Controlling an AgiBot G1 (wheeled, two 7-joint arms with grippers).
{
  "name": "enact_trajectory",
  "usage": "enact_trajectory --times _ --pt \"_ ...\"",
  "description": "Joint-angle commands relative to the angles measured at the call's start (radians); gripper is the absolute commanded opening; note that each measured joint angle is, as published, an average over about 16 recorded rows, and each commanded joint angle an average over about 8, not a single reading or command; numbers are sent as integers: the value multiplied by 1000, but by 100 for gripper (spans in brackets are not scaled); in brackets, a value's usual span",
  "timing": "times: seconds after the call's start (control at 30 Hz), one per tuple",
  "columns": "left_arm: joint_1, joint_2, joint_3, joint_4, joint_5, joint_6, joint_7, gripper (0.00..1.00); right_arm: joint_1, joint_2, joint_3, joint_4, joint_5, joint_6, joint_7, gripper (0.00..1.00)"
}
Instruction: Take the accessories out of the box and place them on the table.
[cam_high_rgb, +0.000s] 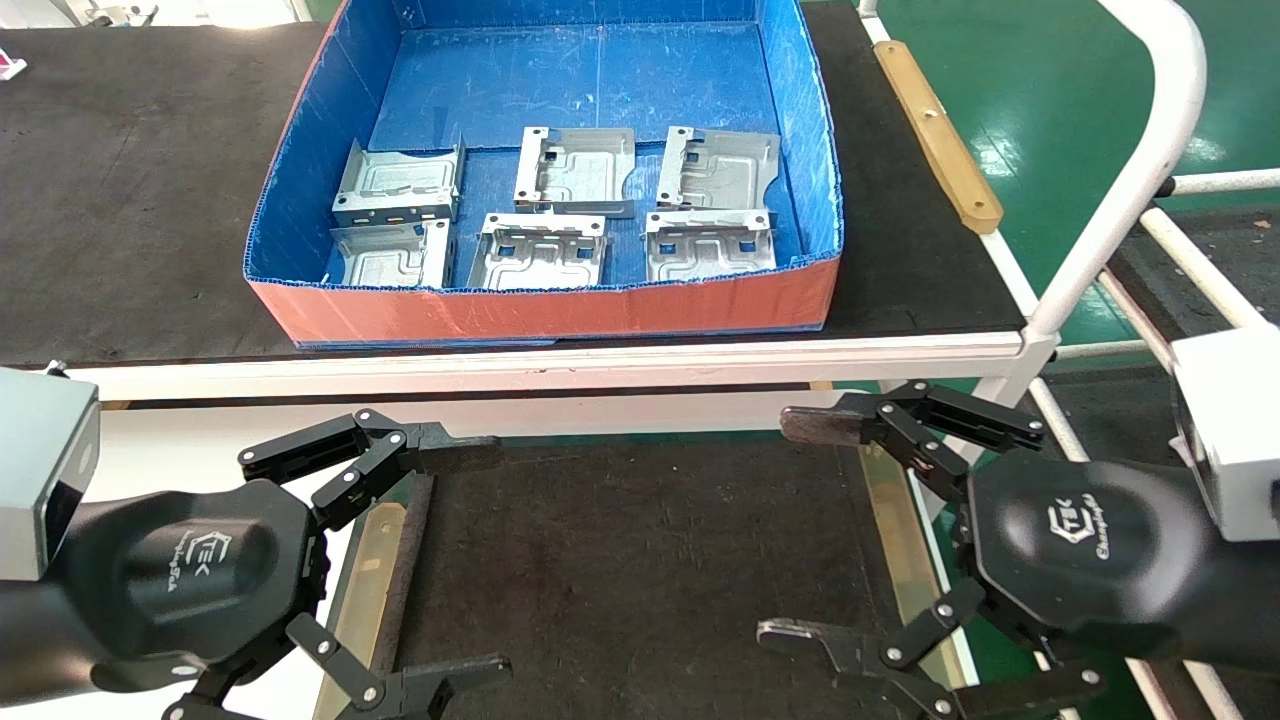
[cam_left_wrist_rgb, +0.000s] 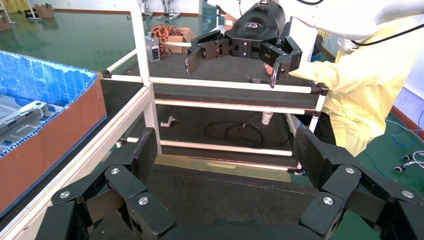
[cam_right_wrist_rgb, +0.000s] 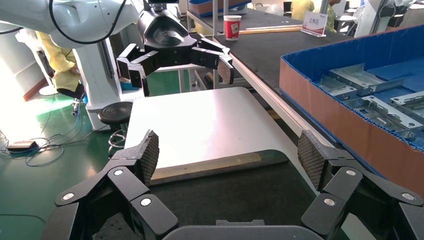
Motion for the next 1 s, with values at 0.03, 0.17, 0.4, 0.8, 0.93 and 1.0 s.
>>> enact_trajectory --times 0.03,0.17,0.4,0.8,0.93,1.0 --pt "0 0 0 0 0 0 0 100 0 0 0 0 0 0 0 100" --pt "0 0 0 0 0 0 0 100 0 0 0 0 0 0 0 100" --pt "0 0 0 0 0 0 0 100 0 0 0 0 0 0 0 100" --pt "-4 20 9 10 25 -47 -11 100 0 0 0 0 0 0 0 100" --pt "-26 59 22 27 66 -120 -25 100 0 0 0 0 0 0 0 100" --pt "-45 82 29 41 90 -161 -30 100 0 0 0 0 0 0 0 100"
